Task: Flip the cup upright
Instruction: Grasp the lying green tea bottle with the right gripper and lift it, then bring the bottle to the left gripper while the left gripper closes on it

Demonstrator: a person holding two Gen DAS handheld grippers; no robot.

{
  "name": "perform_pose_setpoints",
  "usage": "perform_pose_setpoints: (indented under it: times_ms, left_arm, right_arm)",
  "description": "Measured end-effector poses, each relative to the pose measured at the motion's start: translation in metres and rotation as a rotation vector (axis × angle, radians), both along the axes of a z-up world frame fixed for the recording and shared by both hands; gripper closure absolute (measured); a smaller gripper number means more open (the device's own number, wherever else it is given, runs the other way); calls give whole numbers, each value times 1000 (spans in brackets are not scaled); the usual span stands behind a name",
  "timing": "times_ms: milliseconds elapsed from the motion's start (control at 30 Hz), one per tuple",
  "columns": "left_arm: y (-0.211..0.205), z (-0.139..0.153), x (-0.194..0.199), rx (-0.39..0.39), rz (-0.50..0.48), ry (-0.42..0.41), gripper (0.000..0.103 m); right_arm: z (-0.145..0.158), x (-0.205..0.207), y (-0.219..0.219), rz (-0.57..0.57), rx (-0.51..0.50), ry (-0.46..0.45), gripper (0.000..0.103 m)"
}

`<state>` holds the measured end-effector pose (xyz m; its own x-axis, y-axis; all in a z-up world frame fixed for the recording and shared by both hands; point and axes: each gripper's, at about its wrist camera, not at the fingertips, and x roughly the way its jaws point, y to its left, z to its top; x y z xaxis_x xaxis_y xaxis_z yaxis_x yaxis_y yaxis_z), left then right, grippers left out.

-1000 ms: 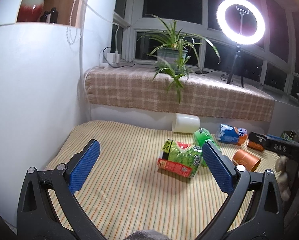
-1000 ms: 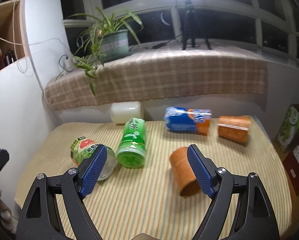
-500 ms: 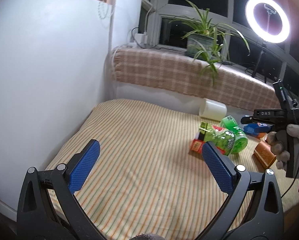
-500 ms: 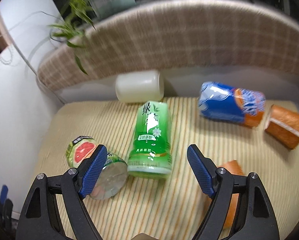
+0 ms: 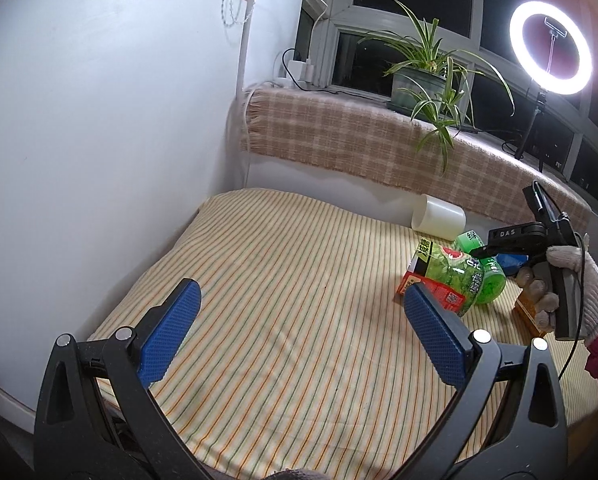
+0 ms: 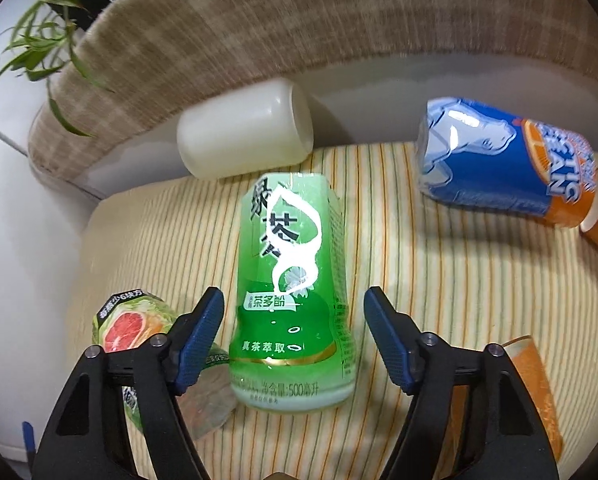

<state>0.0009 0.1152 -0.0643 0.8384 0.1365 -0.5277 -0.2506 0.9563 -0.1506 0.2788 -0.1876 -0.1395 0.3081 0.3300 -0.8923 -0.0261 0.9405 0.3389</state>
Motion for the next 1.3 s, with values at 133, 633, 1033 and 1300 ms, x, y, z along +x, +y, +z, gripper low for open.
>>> perform_pose_setpoints:
  times_ms: [133, 633, 1033, 1300]
  left_arm:
    - [0, 0, 0, 2, 0, -1, 0]
    - [-14, 4, 7, 2, -58, 3, 3]
    - [-48, 0, 21, -25, -183, 22, 3]
    - [-65, -6, 23, -46, -235, 49, 3]
  right_arm:
    - [-5, 5, 0, 4, 15, 15, 42]
    - [54, -46, -26, -1, 116, -106, 42]
    - [47, -162, -34, -6, 252, -69, 42]
    - [9, -183, -33, -60, 289, 12, 42]
